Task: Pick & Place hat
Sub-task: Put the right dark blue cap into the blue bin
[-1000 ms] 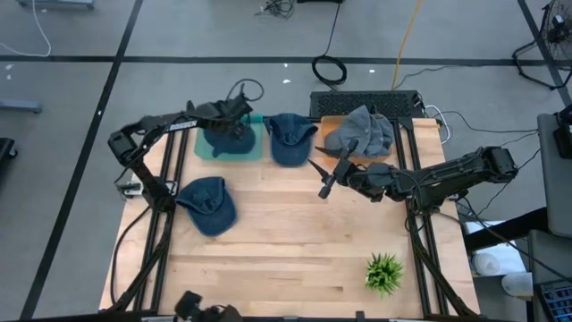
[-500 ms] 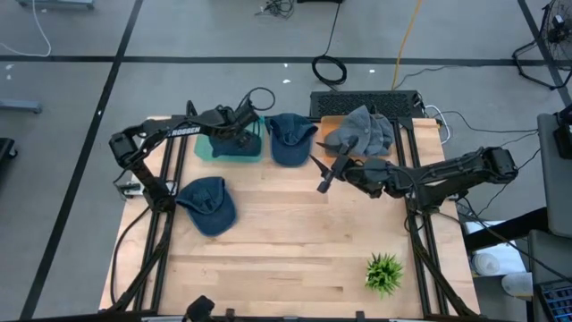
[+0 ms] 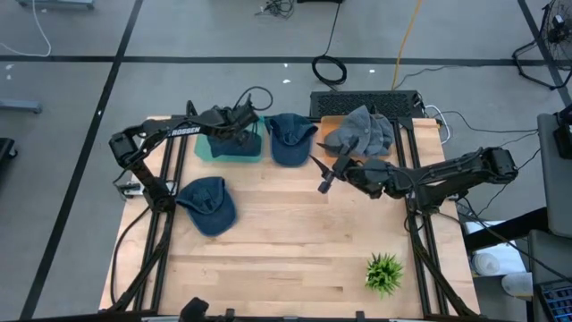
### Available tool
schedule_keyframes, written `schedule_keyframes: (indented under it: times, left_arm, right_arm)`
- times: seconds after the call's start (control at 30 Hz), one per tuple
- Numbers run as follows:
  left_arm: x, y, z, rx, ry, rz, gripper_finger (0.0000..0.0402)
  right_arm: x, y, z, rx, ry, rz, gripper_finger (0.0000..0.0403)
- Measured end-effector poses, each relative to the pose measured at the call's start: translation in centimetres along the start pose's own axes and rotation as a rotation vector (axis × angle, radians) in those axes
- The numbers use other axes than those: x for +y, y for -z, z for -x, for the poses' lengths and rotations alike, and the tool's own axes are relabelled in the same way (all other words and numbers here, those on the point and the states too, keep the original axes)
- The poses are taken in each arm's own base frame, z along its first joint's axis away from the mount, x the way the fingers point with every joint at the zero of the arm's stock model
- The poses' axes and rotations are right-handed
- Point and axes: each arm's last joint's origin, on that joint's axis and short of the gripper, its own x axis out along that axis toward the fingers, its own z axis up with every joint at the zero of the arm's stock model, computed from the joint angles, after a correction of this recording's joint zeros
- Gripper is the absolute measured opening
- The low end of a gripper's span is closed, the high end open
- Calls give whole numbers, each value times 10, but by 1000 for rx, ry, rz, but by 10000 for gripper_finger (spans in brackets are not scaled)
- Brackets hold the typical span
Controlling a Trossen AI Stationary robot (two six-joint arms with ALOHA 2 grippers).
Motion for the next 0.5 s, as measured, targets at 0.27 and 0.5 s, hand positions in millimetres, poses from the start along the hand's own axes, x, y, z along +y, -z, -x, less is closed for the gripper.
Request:
schedule_keyframes:
  times: [0.27, 0.5]
  left_arm:
    - [2, 9, 0, 80, -10, 34, 352]
    - [5, 7, -2, 68, -41, 93, 351]
  right_arm:
    - [1, 10, 1, 22, -3, 53, 180]
    - [1, 15, 2, 34, -5, 64, 177]
